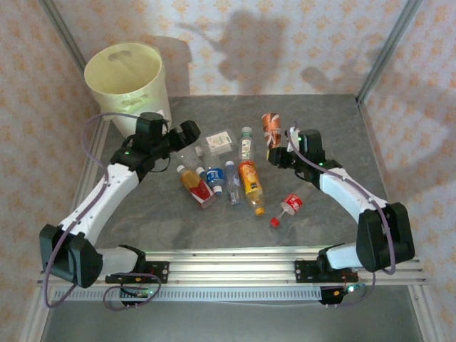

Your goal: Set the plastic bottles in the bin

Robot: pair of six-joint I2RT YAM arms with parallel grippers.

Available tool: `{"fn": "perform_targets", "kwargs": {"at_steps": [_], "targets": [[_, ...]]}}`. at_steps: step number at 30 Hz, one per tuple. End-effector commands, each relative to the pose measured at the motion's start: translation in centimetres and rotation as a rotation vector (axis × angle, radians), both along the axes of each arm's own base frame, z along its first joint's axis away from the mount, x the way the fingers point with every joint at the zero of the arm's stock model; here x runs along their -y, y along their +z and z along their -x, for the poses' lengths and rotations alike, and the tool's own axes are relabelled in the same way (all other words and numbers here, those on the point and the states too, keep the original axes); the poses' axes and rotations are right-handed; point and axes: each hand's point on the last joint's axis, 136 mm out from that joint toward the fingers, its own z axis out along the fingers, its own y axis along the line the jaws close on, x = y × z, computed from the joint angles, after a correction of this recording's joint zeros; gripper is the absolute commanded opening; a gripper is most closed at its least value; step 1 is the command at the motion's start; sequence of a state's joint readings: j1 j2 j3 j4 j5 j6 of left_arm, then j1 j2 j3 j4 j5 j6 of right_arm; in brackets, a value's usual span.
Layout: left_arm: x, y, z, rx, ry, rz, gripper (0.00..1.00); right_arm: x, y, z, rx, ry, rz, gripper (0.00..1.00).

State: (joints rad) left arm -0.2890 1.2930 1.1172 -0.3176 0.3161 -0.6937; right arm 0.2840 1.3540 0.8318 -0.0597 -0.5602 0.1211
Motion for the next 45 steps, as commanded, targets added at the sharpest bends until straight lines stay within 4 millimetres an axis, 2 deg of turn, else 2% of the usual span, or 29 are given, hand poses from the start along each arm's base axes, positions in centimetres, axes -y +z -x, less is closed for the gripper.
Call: {"fn": "perform_targets", "kwargs": {"at_steps": [1, 6, 11, 14, 16, 20, 26, 29, 33, 37, 40, 45], "targets": [[3.1, 2.2, -0.9, 0.087, -0.101, 0.009, 1.00, -2.8, 2.6, 1.3, 0.064, 0.099, -0.094, 0.05], [6.8, 2.3, -1.1, 0.089, -0.223, 0.045, 1.00, -4.9, 3.5, 2.5, 0.086, 0.189, -0.128, 0.05], [10.2, 2.1, -1.8, 0.056, -0.329, 0.156, 1.00, -6.3, 4.0, 3.0, 0.089, 0.257, -0.161, 0.05], [12.7, 2.9, -1.7, 0.097, -0.429, 0.256, 1.00, -6.8, 4.3, 3.2, 0.090, 0.278, -0.171, 0.05], [13.4, 2.8, -1.9, 0.103, -0.439, 0.273, 1.00, -7.0, 4.7, 3.4, 0.097, 0.290, -0.178, 0.05], [14.7, 2.0, -2.0, 0.087, -0.439, 0.175, 0.99, -8.8, 5.8, 4.7, 0.087, 0.397, -0.236, 0.06], [14.9, 1.2, -3.2, 0.082, -0.379, 0.165, 0.91, -11.4, 7.3, 5.7, 0.109, 0.487, -0.284, 0.06], [15.6, 1.6, -3.0, 0.103, -0.410, 0.208, 0.84, -11.8, 7.6, 5.4, 0.118, 0.472, -0.295, 0.06], [15.5, 1.6, -2.4, 0.102, -0.431, 0.203, 0.70, -11.7, 8.1, 4.6, 0.136, 0.427, -0.321, 0.06], [15.5, 1.9, -1.8, 0.113, -0.451, 0.203, 0.62, -12.0, 8.0, 4.8, 0.119, 0.453, -0.331, 0.09], [15.6, 2.0, -1.6, 0.115, -0.458, 0.207, 0.57, -12.2, 7.8, 4.9, 0.101, 0.458, -0.334, 0.12], [15.2, 1.9, -2.0, 0.120, -0.428, 0.195, 0.52, -12.1, 8.1, 4.8, 0.106, 0.451, -0.332, 0.27]]}}
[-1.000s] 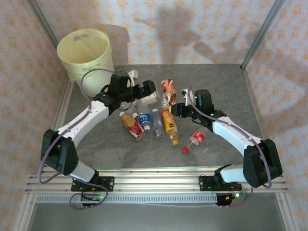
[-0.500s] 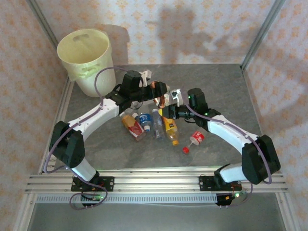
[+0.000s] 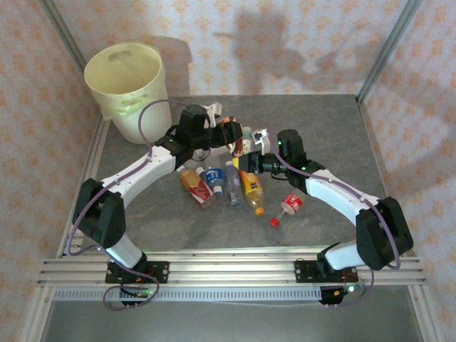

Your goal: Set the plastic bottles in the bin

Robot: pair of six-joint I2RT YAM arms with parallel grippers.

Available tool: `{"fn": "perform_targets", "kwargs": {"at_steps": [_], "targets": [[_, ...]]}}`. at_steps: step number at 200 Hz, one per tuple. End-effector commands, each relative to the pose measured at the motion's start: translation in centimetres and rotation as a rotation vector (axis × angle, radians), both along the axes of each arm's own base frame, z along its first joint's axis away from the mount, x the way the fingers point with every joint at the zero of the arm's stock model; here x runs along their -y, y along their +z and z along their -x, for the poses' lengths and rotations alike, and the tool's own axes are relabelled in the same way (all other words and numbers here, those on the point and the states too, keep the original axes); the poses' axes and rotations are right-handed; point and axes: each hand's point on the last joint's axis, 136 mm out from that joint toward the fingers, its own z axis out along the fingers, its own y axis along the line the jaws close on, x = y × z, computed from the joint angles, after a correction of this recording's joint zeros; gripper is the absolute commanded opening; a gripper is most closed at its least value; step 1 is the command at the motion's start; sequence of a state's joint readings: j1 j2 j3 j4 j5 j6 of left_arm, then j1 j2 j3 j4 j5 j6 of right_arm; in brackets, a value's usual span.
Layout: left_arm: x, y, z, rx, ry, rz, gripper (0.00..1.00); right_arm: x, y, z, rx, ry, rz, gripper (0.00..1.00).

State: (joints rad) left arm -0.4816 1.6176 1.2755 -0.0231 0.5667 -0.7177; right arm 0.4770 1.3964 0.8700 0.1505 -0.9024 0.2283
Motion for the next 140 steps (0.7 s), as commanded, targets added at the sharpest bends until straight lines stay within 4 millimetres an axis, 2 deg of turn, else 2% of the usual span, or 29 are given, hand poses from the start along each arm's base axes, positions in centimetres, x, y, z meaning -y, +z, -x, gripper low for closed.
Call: {"fn": "perform_targets", "kwargs": {"at_steps": [1, 17, 36, 53, 57, 70, 90, 140], "targets": [[0.3, 1.9, 0.5, 0.061, -0.017, 0.025, 0.51, -0.7, 2.6, -0.6, 0.061, 0.008, -0.044, 0.30], [0.1, 1.8, 0.3, 0.059, -0.002, 0.021, 0.49, -0.5, 2.5, -0.7, 0.062, -0.003, -0.030, 0.39], [-0.2, 1.6, 0.1, 0.052, 0.020, 0.013, 0.49, -0.4, 2.2, -0.9, 0.049, -0.012, -0.011, 0.63], [-0.4, 1.6, 0.0, 0.049, 0.030, 0.009, 0.49, -0.1, 2.1, -1.1, 0.046, -0.031, 0.010, 0.74], [-0.4, 1.5, 0.0, 0.046, 0.032, 0.008, 0.49, 0.0, 2.0, -1.2, 0.048, -0.041, 0.021, 0.82], [-0.6, 1.5, 0.0, 0.042, 0.042, -0.001, 0.49, 0.5, 2.0, -1.5, 0.059, -0.076, 0.047, 1.00], [-1.4, 1.4, -0.2, 0.043, 0.078, -0.031, 0.49, 1.6, 2.2, -2.1, 0.093, -0.137, 0.093, 0.99], [-5.2, 1.0, -0.5, 0.034, 0.230, -0.167, 0.49, 5.6, 3.1, -4.2, 0.161, -0.385, 0.220, 0.99]]}}
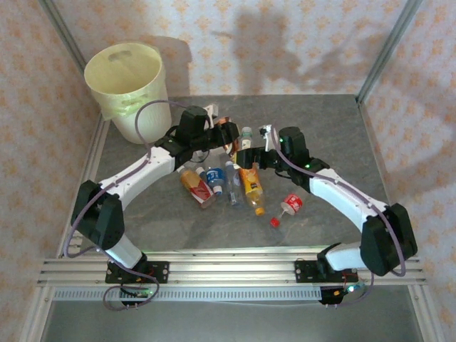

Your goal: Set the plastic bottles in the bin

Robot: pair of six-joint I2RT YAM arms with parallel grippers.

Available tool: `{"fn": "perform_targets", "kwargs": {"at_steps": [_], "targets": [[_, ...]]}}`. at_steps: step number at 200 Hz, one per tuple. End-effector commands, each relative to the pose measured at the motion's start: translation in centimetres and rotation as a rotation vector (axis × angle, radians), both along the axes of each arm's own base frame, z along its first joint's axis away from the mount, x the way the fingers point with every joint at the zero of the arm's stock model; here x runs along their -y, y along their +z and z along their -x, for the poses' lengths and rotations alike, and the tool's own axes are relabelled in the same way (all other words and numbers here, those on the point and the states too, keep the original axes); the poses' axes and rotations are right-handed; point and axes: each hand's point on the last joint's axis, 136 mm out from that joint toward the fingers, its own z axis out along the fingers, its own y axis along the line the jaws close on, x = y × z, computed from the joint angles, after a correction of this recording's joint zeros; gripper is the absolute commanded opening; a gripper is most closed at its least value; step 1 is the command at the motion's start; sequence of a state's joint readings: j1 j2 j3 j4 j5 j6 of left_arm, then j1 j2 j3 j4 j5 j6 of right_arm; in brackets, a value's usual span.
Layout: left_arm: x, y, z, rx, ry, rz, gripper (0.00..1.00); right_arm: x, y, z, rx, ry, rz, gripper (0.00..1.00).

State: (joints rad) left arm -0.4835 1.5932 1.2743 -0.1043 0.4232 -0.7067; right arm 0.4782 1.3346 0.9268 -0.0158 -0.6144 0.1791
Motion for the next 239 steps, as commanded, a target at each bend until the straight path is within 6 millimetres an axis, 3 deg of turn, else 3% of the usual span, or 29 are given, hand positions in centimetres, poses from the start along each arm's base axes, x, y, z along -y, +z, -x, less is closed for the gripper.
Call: {"fn": "perform_targets", "kwargs": {"at_steps": [1, 35, 62, 86, 93, 129, 182, 239], "targets": [[-3.0, 2.0, 0.1, 0.046, 0.108, -0.080, 0.49, 2.4, 2.7, -1.5, 0.105, -0.144, 0.067, 0.99], [-5.9, 2.7, 0.3, 0.064, 0.214, -0.159, 0.49, 5.0, 3.2, -2.5, 0.136, -0.295, 0.127, 0.99], [-9.4, 4.1, 0.4, 0.085, 0.344, -0.251, 0.49, 7.4, 3.7, -3.2, 0.157, -0.453, 0.101, 0.99], [-12.8, 6.4, 0.4, 0.120, 0.458, -0.323, 0.50, 8.7, 3.2, -3.6, 0.163, -0.544, 0.081, 0.99], [-13.8, 7.1, 0.4, 0.132, 0.490, -0.337, 0.50, 9.6, 4.2, -3.3, 0.182, -0.582, 0.071, 0.99], [-18.3, 11.6, -0.1, 0.223, 0.631, -0.375, 0.50, 12.4, 3.4, -3.2, 0.110, -0.688, 0.110, 0.99], [-22.8, 18.5, -0.9, 0.403, 0.797, -0.422, 0.51, 12.6, 2.8, -3.2, 0.060, -0.672, 0.106, 0.99], [-27.2, 25.1, -3.1, 0.563, 1.012, -0.496, 0.51, 12.1, 3.7, -3.3, 0.061, -0.648, 0.097, 0.99]]}}
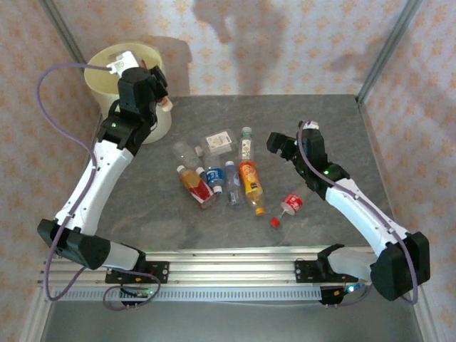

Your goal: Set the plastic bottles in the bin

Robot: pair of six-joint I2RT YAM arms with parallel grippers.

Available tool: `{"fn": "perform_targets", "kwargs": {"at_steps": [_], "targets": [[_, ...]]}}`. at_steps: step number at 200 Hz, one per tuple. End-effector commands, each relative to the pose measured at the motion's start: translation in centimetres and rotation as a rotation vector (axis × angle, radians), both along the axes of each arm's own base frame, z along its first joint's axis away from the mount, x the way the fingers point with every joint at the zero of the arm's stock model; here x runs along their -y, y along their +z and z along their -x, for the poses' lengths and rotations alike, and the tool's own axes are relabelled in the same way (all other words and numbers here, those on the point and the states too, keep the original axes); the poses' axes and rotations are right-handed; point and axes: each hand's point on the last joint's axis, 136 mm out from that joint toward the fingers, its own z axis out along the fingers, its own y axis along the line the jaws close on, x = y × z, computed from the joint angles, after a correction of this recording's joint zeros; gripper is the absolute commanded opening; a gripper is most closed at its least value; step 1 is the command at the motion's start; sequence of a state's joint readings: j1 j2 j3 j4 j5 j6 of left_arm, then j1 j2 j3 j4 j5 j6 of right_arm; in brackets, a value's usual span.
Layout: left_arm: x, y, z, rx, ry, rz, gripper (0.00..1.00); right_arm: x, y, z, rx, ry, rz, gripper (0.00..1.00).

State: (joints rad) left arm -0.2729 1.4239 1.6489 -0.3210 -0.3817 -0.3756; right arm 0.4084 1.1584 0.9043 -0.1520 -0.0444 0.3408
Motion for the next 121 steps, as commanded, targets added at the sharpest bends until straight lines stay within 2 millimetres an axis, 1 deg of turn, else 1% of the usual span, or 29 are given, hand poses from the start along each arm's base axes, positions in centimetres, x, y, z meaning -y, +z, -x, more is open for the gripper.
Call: {"fn": "perform_targets", "kwargs": {"at_steps": [1, 11, 31, 45, 59, 78, 96, 105, 110, 111, 113, 121], "targets": [[-3.6, 4.3, -1.2, 0.123, 0.156, -0.050, 0.51, -0.1, 1.6, -0.3, 0.017, 0.000, -0.019, 0.99], [-4.3, 5.2, -1.8, 0.155, 0.172, -0.033, 0.51, -0.1, 1.6, -0.2, 0.014, 0.002, -0.020, 0.99], [-5.9, 5.7, -3.4, 0.179, 0.214, -0.011, 0.51, -0.1, 1.5, -0.1, 0.010, 0.002, -0.023, 0.99], [-7.2, 5.4, -4.8, 0.177, 0.251, -0.007, 0.53, -0.2, 1.6, 0.0, 0.009, 0.009, -0.023, 0.99], [-9.1, 4.9, -5.8, 0.168, 0.303, 0.024, 0.53, -0.2, 1.9, 0.1, 0.012, 0.020, -0.017, 0.99], [-11.2, 3.8, -7.4, 0.150, 0.355, 0.061, 0.53, -0.1, 2.2, 0.3, 0.016, 0.028, -0.003, 0.99], [-12.5, 2.5, -8.9, 0.119, 0.389, 0.078, 0.53, 0.1, 2.4, 0.5, 0.019, 0.024, 0.011, 0.99], [-13.0, 1.4, -9.4, 0.085, 0.402, 0.092, 0.53, 0.2, 2.4, 0.6, 0.019, 0.021, 0.016, 0.99], [-13.3, 1.4, -9.2, 0.075, 0.408, 0.101, 0.53, 0.4, 2.3, 0.6, 0.017, 0.016, 0.019, 0.99], [-13.3, 0.7, -9.7, 0.060, 0.411, 0.101, 0.53, 0.4, 2.3, 0.7, 0.017, 0.016, 0.019, 0.99], [-13.4, 0.1, -10.0, 0.044, 0.414, 0.101, 0.53, 0.4, 2.3, 0.7, 0.017, 0.015, 0.019, 0.99], [-13.6, -1.0, -10.4, 0.009, 0.426, 0.097, 0.54, 0.5, 2.2, 0.8, 0.015, 0.014, 0.021, 0.99]]}}
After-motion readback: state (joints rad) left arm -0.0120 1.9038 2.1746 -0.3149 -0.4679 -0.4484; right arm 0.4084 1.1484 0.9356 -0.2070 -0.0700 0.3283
